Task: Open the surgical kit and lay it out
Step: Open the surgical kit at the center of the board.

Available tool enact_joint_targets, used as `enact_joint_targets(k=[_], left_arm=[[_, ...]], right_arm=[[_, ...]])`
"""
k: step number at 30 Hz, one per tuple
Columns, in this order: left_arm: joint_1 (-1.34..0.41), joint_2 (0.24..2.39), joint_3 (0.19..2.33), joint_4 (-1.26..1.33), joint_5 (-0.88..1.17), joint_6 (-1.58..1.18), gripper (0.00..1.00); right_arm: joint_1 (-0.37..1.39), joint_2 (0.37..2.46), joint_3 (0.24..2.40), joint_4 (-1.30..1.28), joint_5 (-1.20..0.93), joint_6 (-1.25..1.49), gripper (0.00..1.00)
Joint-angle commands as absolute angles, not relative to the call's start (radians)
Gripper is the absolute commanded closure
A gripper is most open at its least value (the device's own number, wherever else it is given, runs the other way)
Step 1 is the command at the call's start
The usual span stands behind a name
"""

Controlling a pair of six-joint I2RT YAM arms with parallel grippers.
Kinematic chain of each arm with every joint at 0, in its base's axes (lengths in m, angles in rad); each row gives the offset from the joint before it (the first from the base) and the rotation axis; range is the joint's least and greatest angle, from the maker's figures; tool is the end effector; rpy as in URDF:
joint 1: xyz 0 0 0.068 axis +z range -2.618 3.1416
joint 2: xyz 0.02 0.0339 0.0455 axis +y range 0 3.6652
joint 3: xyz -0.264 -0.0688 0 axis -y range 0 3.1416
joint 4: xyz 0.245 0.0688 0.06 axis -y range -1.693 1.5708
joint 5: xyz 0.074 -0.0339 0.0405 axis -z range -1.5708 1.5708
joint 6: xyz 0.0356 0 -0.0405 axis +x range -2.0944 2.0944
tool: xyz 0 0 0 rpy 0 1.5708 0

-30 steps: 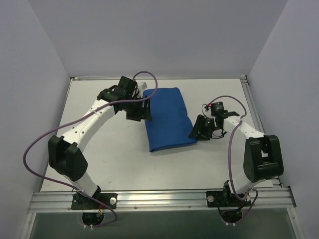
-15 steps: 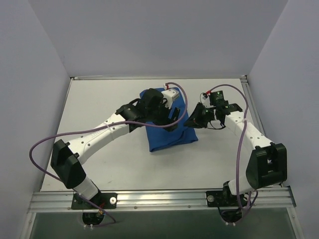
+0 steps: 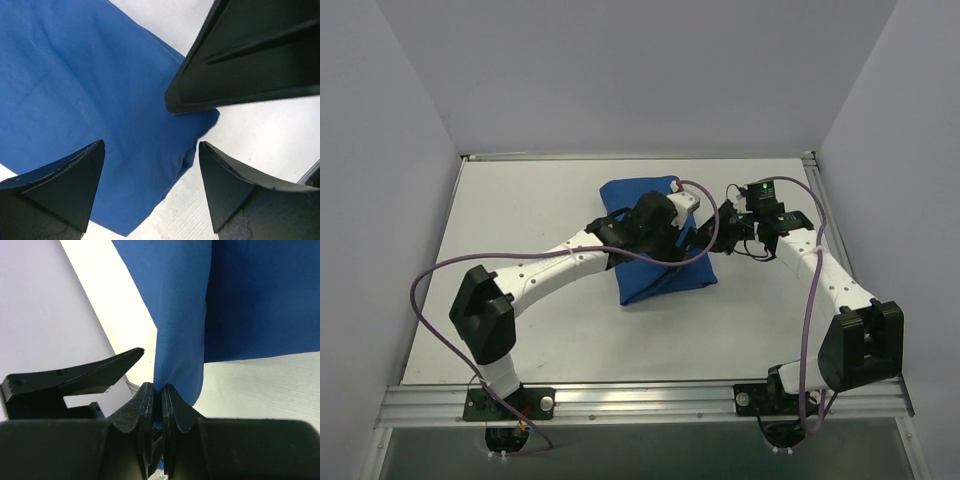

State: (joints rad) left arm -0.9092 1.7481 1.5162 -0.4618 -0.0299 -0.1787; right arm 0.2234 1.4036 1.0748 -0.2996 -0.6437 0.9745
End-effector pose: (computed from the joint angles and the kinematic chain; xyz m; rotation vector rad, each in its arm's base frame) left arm 0.2485 -0.3174 0.3054 0.8143 2.1749 -0.5340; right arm 0.2978 0.0896 0.2913 0.4941 2.3495 1.3317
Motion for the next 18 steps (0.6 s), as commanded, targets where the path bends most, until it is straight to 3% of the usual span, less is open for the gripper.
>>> enact_joint_targets(k=[1,4,6,8,9,11,12,15,18], left_arm=[[-0.919,1.758,1.569,-0.41,-0.051,-0.164,0.16],[-0.919,1.782,1.583,-0.425,-0.083,-0.176,0.17],[-0.916,1.815,1.615,-0.434,-0.094,-0.179,0.27],[-0.905,1.841,1.629,-0.44,-0.095,-0.189,0.59],[-0.897,1.844,1.638,-0.446,-0.103,-0.199,0.97],[-0.873,1.809,1.617,-0.448,-0.172,-0.236,0.98],[-0.865,1.781,1.594,-0.44,-0.205,-0.247,0.98],[-0.797,1.637,1.461,-0.425,-0.334,-0.307,0.98],[-0.665,1.488,1.32,-0.454,-0.342,-0.397,0.98]], right_arm=[[0.229,1.351,1.083,-0.284,-0.664,1.031,1.0],[0.232,1.345,1.072,-0.256,-0.689,1.057,1.0],[0.235,1.344,1.075,-0.252,-0.69,1.063,1.0],[0.238,1.347,1.088,-0.256,-0.695,1.054,1.0],[0.238,1.353,1.094,-0.253,-0.701,1.031,0.96],[0.233,1.365,1.121,-0.279,-0.665,0.973,0.63],[0.224,1.388,1.182,-0.355,-0.635,0.929,0.41],[0.222,1.434,1.316,-0.473,-0.546,0.767,0.28],[0.233,1.489,1.38,-0.529,-0.485,0.664,0.27]])
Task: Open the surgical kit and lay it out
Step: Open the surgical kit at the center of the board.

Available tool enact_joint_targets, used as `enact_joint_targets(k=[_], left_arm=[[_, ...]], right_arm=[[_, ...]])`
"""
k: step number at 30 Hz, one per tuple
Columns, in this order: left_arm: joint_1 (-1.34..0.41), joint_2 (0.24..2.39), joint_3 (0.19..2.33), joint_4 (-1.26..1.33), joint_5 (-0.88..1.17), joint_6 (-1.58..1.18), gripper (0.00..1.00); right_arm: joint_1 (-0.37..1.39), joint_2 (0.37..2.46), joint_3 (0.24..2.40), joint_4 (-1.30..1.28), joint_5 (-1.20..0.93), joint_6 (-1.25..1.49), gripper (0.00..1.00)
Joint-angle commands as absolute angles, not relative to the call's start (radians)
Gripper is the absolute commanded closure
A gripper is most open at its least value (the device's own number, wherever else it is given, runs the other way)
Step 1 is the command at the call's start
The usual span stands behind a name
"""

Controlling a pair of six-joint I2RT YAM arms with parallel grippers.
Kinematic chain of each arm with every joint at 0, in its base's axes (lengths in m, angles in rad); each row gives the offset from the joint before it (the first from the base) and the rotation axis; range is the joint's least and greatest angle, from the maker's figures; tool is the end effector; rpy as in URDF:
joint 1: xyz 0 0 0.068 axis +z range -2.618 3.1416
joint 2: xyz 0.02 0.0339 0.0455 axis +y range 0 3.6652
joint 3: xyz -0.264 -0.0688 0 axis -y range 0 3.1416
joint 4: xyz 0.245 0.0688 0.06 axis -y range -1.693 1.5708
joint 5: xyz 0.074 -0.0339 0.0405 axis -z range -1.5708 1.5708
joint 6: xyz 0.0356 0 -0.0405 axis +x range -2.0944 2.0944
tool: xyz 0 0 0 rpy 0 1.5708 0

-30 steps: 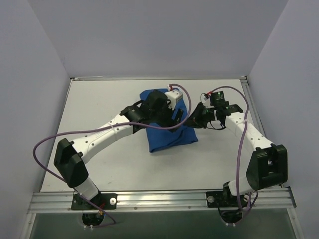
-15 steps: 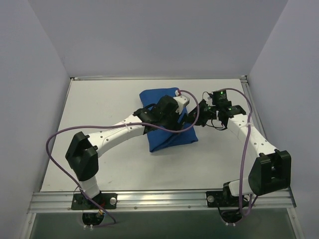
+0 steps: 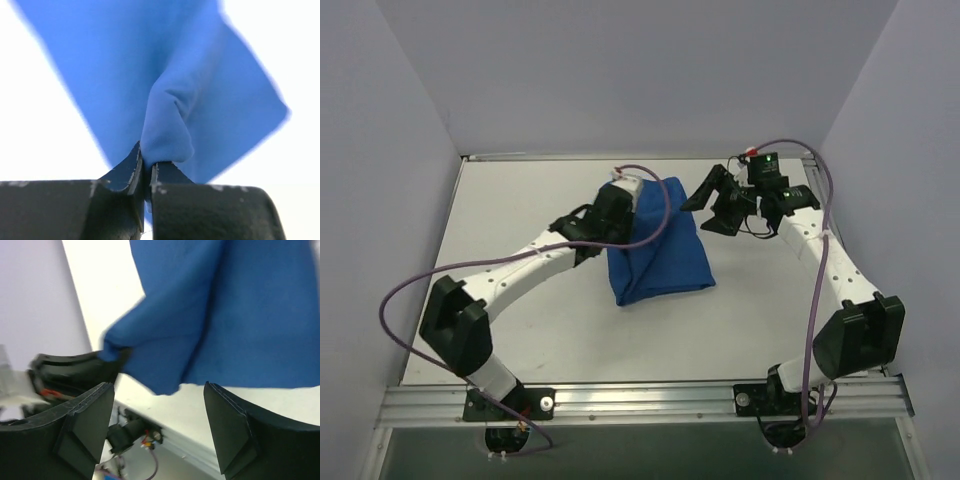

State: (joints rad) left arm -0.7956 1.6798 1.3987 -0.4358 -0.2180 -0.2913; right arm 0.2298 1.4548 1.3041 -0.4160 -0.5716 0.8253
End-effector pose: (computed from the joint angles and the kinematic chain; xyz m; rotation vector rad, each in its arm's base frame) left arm 0.2734 -0.2680 0.2942 0.4600 2.2414 -0.3235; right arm 0.3154 0.0935 0.3425 0.3147 2.2688 1.1991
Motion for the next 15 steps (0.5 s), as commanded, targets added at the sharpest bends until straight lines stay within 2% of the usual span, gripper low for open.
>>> enact_joint_targets(k=[1,5,11,12,14,15], left_arm=[[-0.634,1.452,1.289,-0.483,-0.345,-0.417,0.98],[-0.562,1.249,1.12,-0.535,-0.419,-0.523,0.98],[-0.453,1.096,1.006,-0.696,-0.462,-0.708,0.98],[-0.434,1.088,0.984,-0.704,-0.45,-0.715,0.93],[-0.381,1.077,0.974,-0.773,-0.417,-0.776,0.73],[-0.364,1.074,0.97,-0.79,-0.404,-0.787,0.72]], right_arm=[[0.235,1.521,1.414,-0.543,-0.467,0.64,0.27],[0.284,1.598,1.468,-0.575,-0.413,0.548,0.28],[0.437,1.73,1.549,-0.555,-0.368,0.508,0.31],[0.487,1.767,1.571,-0.564,-0.348,0.505,0.31],[0.534,1.802,1.633,-0.571,-0.289,0.505,0.31],[0.573,1.84,1.653,-0.574,-0.269,0.508,0.31]])
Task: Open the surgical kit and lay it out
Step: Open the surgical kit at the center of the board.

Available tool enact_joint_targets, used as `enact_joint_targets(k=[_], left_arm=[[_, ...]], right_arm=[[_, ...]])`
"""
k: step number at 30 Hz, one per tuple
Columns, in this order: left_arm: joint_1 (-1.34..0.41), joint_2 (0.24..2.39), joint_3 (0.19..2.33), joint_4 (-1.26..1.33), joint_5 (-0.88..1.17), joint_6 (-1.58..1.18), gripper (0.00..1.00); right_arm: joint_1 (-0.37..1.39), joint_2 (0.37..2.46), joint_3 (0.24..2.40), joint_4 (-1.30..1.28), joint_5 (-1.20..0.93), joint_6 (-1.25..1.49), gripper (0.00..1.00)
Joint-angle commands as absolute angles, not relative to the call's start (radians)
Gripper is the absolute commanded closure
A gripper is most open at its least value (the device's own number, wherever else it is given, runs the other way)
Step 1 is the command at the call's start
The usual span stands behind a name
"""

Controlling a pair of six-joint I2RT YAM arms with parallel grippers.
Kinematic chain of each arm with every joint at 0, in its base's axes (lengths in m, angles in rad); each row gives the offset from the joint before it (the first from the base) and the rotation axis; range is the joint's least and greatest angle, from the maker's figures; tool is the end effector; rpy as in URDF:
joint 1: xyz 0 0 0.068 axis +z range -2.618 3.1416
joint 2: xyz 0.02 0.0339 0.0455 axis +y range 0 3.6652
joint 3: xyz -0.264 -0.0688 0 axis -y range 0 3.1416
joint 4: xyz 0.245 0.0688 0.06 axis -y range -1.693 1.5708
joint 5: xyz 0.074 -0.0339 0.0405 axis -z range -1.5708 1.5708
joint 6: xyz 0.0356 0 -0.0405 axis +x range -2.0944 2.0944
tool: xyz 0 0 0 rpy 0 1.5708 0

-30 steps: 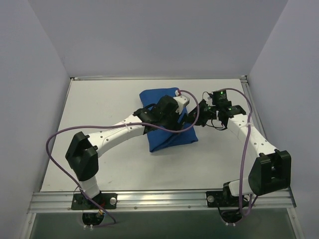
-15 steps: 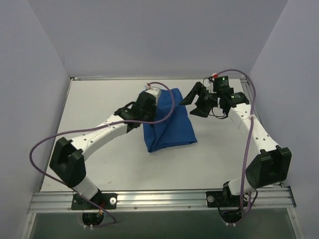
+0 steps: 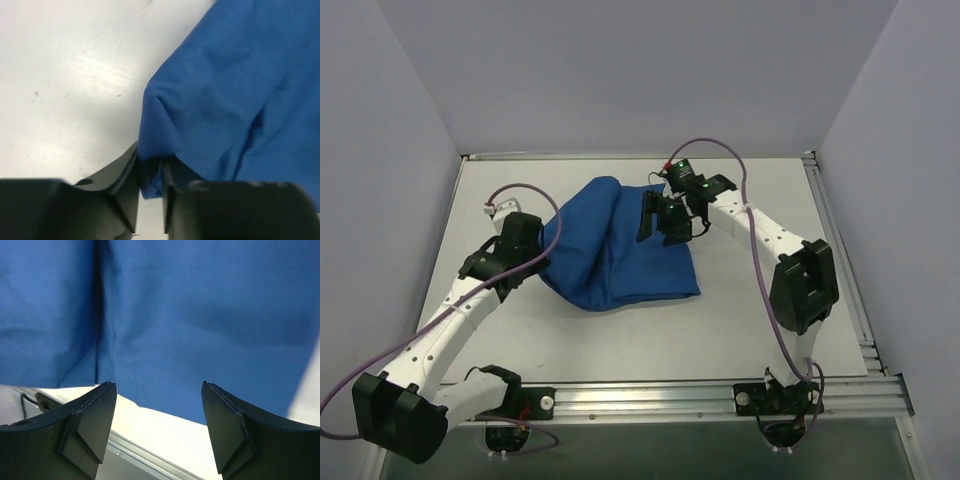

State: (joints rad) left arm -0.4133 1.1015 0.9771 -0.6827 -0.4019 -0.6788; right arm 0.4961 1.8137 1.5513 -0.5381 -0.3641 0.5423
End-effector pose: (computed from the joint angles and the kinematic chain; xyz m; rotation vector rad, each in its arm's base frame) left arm 0.2116 -0.0776 0.3010 -0.4891 2.2466 -0.0790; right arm 0.3549 0.2065 0.2872 -0.1287 2.5013 0.9016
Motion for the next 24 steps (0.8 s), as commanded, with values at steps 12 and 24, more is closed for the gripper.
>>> enact_joint_targets(k=[12,24], left_arm=[[-0.27,1.019,1.071,-0.893,-0.597,-0.634,0.09],[-0.259,1.262,1.129,-0.741,-0.308,-0.482,0.18]], right_arm=[[0.744,2.112,1.942,-0.681,-0.048,0.499,0.34],[0.784,2.256,2.071,-0.742,0.075,0.495,0.41]])
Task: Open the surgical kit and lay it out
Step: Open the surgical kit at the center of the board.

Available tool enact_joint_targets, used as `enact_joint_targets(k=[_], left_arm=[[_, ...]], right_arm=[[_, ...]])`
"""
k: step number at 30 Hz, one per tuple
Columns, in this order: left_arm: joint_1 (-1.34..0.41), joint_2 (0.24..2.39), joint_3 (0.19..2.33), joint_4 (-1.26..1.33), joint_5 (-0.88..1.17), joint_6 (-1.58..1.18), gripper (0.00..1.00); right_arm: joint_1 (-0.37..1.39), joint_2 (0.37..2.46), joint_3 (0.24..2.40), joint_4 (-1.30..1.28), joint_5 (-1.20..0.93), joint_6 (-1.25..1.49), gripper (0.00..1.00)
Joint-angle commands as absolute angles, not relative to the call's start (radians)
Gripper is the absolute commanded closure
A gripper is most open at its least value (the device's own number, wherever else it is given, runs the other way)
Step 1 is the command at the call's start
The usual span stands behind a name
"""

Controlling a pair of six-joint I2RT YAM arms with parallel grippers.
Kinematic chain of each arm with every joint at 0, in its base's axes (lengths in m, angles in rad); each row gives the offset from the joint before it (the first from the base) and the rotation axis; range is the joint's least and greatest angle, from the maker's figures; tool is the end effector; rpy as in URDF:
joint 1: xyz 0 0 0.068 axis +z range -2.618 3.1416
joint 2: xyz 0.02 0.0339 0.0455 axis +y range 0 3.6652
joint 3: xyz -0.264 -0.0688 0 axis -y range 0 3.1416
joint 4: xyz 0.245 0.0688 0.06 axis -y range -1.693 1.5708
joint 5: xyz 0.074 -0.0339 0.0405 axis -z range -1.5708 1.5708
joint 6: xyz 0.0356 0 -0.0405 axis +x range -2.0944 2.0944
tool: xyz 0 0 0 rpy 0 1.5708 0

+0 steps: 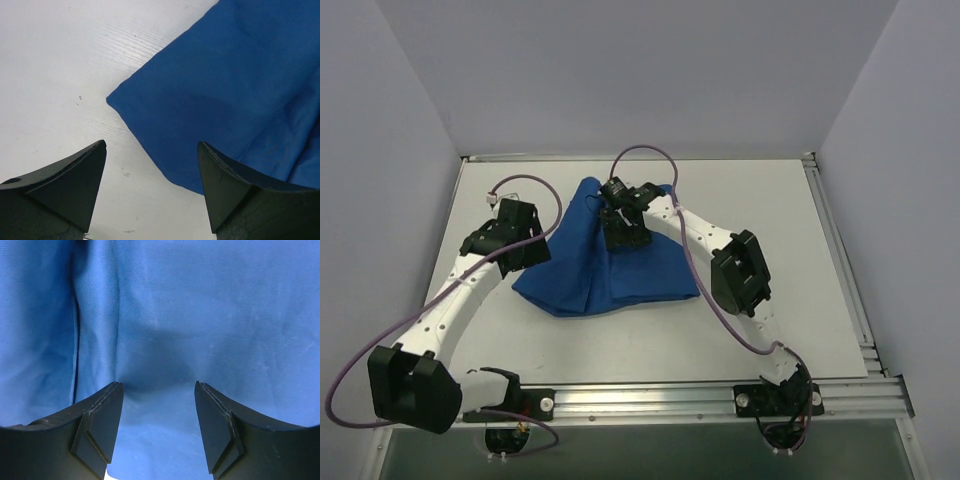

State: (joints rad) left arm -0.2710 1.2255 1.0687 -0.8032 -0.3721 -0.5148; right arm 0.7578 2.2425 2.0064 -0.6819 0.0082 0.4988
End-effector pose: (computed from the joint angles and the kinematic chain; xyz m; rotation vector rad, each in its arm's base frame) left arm 0.2380 -0.0527 0.2951 -0.4402 2.4032 0.1297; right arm 0.3656 0.3456 0.2341 -0.3275 2.5425 0.5015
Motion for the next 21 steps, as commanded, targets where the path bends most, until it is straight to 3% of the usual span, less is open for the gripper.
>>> enact_joint_targets(k=[1,11,16,21], left_arm=[[-0.259,1.275,1.141,-0.739,-0.304,-0.482,0.18],[-0.158,1.403,1.166,-0.666,-0.203,-0.385,0.06],[-0.11,1.502,1.221,-0.672,-0.077,-0.328,0.07],[-0.106,1.526,1.233,-0.673,-0.057,-0.337,0.09]], right_arm=[[0.787,2.261,2.075,-0.745,0.075,0.495,0.41],[0.807,2.273,2.103,-0.771,0.101,0.509,0.42],[0.807,2.309,2.114,-0.778,0.12,0.503,0.44],[0.807,2.35,2.138,-0.787,0.118,0.503,0.52]])
